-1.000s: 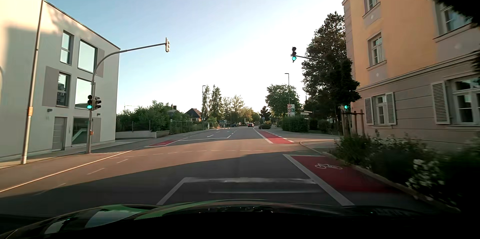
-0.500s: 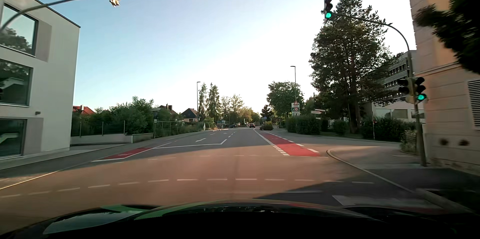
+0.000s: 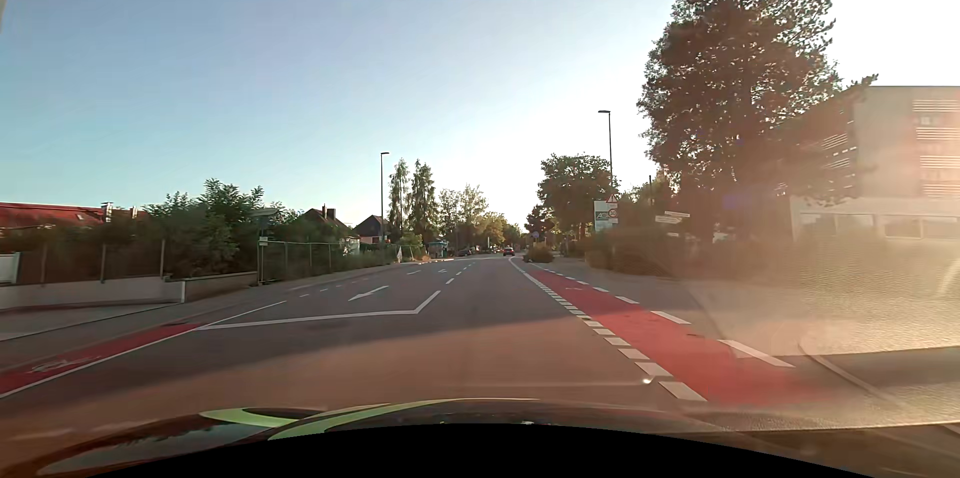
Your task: Follow the waypoints while adhering to traffic rules and regulations
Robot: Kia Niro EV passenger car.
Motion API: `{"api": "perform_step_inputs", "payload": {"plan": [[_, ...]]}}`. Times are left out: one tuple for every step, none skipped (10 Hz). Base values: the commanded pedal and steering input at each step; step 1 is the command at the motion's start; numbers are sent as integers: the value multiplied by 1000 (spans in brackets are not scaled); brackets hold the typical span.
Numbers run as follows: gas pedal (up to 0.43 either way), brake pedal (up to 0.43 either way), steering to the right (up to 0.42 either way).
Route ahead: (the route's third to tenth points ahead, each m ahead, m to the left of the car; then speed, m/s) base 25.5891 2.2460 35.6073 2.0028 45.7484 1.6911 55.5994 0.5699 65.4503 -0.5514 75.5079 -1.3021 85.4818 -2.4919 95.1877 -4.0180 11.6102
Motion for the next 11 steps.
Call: {"api": "perform_step_inputs", "payload": {"plan": [[157,0,0],[157,0,1],[157,0,1],[157,0,1],[157,0,1],[157,0,0],[157,0,1],[157,0,1],[169,0,1],[169,0,1],[169,0,1]]}}
